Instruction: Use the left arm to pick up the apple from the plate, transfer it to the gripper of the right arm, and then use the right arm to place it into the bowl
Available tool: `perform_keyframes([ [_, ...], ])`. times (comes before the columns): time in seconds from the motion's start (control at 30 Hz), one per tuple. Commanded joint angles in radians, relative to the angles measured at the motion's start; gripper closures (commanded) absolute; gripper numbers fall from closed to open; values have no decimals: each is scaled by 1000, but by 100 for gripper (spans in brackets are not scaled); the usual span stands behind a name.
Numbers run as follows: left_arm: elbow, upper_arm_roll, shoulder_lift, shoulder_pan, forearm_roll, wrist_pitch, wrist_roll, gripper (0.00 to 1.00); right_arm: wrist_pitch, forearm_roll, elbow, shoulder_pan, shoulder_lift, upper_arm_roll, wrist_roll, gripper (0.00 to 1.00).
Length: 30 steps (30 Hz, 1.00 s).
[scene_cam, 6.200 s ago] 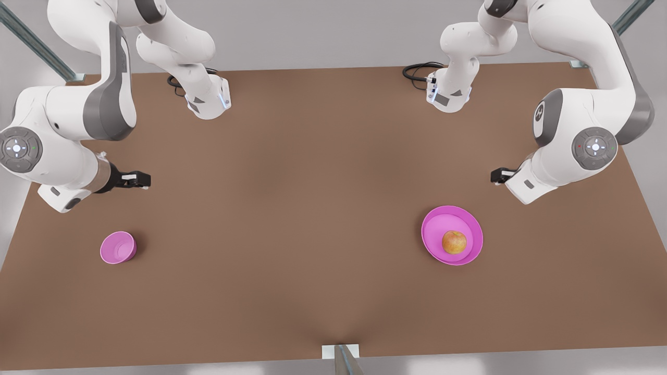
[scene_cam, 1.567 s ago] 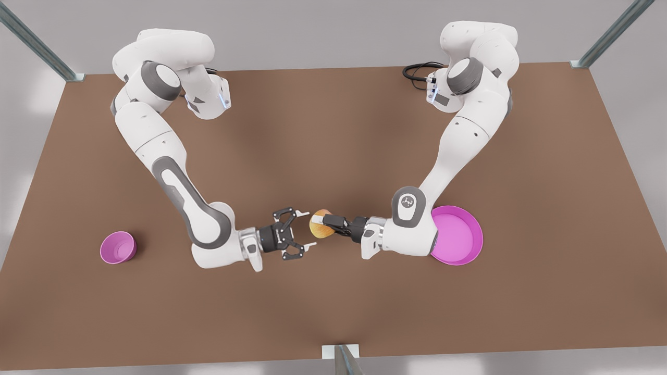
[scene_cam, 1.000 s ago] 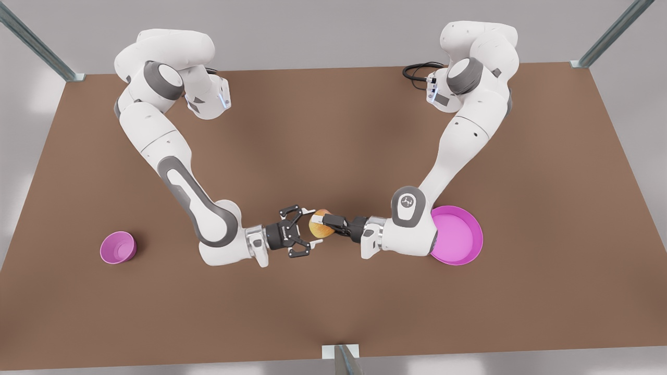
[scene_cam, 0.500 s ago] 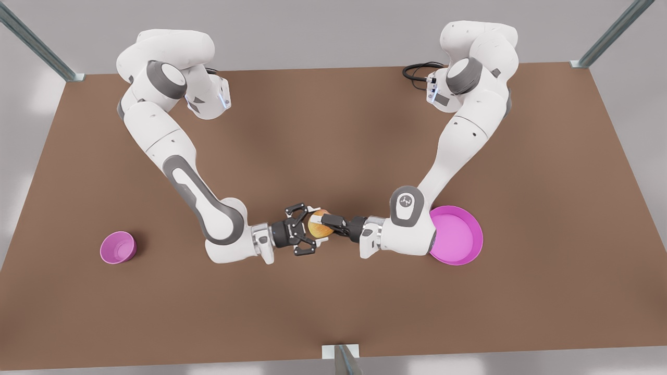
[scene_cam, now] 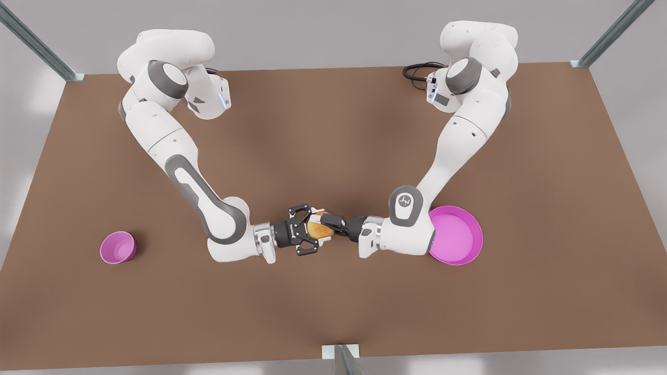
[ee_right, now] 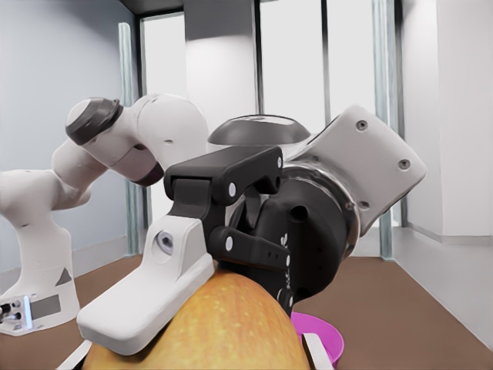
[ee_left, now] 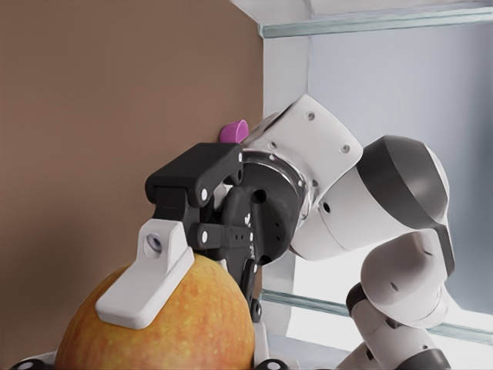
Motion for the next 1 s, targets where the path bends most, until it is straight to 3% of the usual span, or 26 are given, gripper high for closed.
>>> perform_keyframes([
  [0.0, 0, -2, -2, 0, -2, 0, 11, 9, 2, 1, 0, 0, -2, 1, -10, 13],
  [0.07, 0, -2, -3, 0, -2, 0, 9, 8, 2, 3, 0, 0, -2, 8, -7, 13],
  [0.1, 0, -2, -3, 0, -2, 0, 9, 0, 2, 3, 0, -2, -2, 8, -7, 13],
  [0.97, 0, 0, -11, 24, -1, -17, 9, 0, -103, -40, -35, -135, -15, 11, -8, 13],
])
